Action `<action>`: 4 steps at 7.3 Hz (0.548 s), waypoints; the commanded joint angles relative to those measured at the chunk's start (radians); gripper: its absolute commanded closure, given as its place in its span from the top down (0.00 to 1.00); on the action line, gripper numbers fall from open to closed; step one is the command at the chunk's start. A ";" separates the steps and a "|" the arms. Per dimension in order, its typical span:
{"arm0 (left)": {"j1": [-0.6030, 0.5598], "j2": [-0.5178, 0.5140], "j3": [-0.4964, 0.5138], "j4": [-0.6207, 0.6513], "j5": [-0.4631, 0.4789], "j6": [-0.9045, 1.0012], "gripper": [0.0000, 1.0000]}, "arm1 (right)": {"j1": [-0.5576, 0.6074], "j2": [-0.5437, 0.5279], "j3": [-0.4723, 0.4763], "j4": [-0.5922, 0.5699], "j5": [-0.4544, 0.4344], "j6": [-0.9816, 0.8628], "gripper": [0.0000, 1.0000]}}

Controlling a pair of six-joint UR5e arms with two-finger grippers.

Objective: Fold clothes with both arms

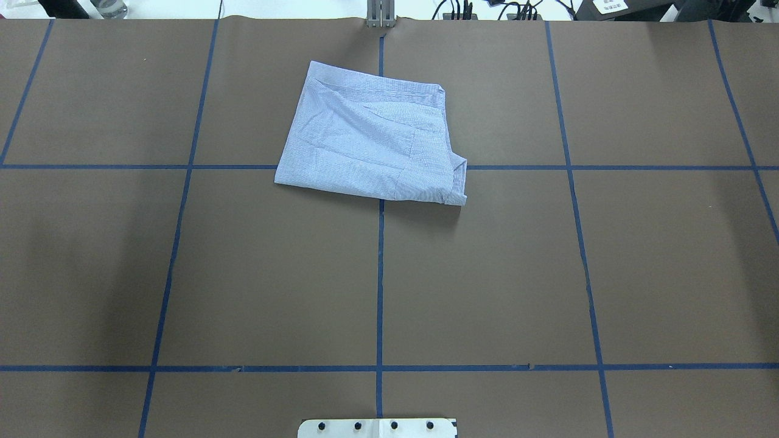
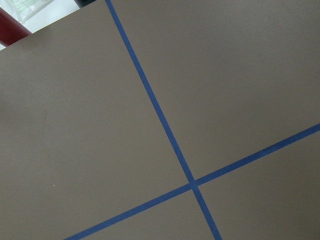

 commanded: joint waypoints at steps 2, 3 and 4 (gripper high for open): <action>0.001 -0.060 -0.018 0.122 -0.005 -0.093 1.00 | -0.015 0.047 0.000 -0.008 0.006 0.010 1.00; 0.000 -0.045 -0.020 0.126 -0.037 -0.093 1.00 | -0.038 0.047 0.003 -0.004 -0.001 0.038 1.00; -0.002 -0.007 -0.023 0.144 -0.102 -0.091 1.00 | -0.049 0.045 0.013 0.000 0.000 0.116 1.00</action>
